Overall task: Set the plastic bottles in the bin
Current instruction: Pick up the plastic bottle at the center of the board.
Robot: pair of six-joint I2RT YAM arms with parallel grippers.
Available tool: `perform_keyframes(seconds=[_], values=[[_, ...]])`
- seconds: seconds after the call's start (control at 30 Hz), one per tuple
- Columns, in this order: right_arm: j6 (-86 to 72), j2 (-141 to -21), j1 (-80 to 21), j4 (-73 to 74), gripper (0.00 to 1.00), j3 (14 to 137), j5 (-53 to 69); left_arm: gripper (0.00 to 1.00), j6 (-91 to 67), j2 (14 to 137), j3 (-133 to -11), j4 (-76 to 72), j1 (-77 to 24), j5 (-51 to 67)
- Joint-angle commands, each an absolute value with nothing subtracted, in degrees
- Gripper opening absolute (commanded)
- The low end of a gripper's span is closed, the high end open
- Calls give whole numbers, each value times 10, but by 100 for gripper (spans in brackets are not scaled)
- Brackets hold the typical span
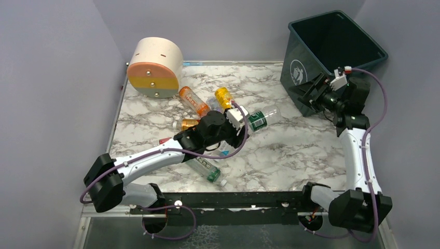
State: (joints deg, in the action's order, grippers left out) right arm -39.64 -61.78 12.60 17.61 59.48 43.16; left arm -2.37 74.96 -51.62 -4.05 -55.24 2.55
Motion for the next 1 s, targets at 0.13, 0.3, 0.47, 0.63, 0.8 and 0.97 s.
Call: perform_keyframes(seconds=[0.13,0.3,0.47,0.63,0.8,0.97], values=[[-408,-673,26,122,99,602,432,62,-18,690,-533,6,-549,-5],[-414,-692,-28,109,100,606,395,62,-18,670,-535,14,-548,-8],[-413,-699,-52,105,99,596,380,62,-16,653,-540,24,-548,-13],[-424,-701,-66,87,100,584,393,62,-8,653,-546,31,-545,-23],[-446,-707,-75,61,99,569,426,62,-5,657,-539,22,-539,-22],[-452,-709,-81,50,100,558,434,62,-9,655,-530,4,-528,-10]])
